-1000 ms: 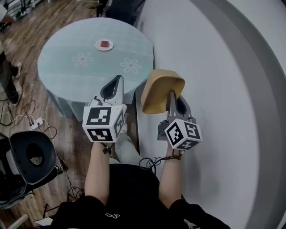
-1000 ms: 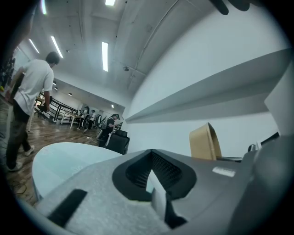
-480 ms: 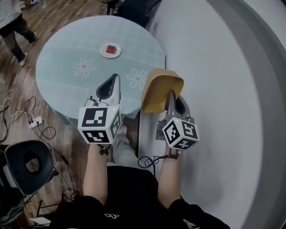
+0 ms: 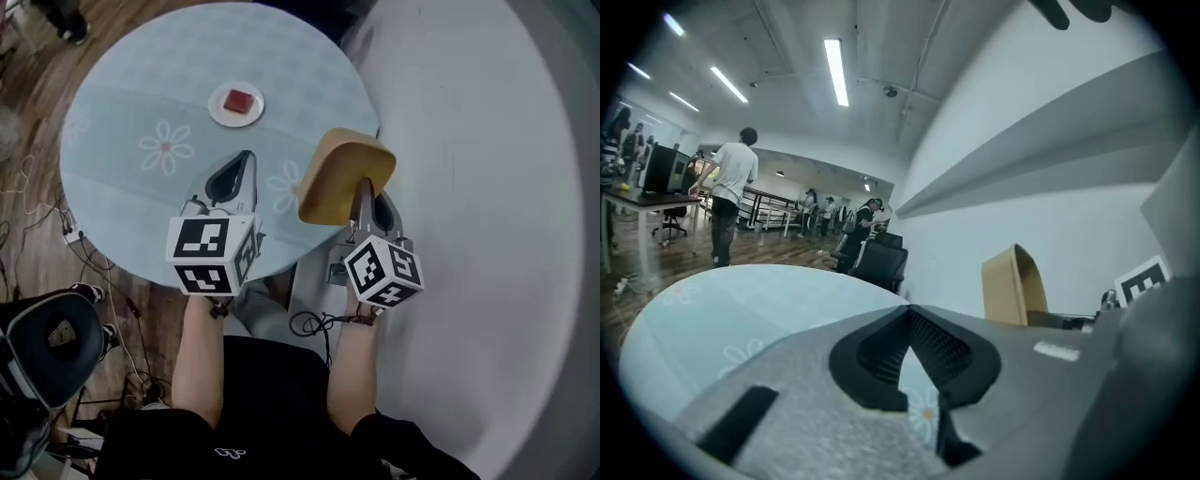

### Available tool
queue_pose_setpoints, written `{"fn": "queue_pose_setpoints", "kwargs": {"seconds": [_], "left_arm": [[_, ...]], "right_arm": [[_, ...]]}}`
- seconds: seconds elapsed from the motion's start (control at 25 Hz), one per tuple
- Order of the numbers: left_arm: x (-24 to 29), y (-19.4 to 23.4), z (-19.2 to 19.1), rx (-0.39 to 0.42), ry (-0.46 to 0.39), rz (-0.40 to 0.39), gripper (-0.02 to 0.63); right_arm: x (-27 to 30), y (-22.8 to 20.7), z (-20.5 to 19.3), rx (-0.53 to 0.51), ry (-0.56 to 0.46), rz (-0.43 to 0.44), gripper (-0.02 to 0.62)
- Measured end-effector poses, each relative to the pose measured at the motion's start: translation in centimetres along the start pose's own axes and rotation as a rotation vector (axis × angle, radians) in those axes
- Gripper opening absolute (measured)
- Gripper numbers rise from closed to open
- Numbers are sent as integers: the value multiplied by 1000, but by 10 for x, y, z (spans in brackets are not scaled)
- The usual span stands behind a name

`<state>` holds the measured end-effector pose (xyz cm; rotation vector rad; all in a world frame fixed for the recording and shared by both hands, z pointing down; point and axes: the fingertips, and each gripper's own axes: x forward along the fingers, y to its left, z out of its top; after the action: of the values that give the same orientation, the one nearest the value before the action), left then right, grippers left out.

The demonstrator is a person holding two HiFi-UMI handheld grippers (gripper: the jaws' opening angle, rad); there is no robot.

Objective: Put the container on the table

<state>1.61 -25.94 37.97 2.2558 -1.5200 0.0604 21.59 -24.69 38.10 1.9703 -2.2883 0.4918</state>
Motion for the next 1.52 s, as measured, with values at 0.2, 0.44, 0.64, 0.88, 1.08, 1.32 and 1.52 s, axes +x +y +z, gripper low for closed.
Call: {"fn": "queue_pose_setpoints", "kwargs": {"seconds": [0.2, 0.44, 0.64, 0.88, 1.08, 1.32, 1.52], "left_arm": [[44, -8, -14, 59, 95, -11, 2], [81, 17, -22, 91, 157, -2, 2], [100, 45, -17, 85, 183, 16, 2], [110, 81, -14, 61, 203, 44, 3], [116, 98, -16, 53, 218, 51, 2], [125, 98, -14, 50, 214, 27, 2], [129, 84, -4, 57, 160, -7, 3]], "right_arm": [[45, -31, -35, 96, 123, -28, 12], [103, -45, -86, 135, 283, -61, 12], [144, -59, -138, 124, 477, -138, 14], [182, -62, -180, 63, 638, -219, 15], [200, -52, -189, 30, 654, -229, 91], [188, -39, -99, -20, 299, -256, 43], [160, -2, -23, 7, 12, -102, 11]]}}
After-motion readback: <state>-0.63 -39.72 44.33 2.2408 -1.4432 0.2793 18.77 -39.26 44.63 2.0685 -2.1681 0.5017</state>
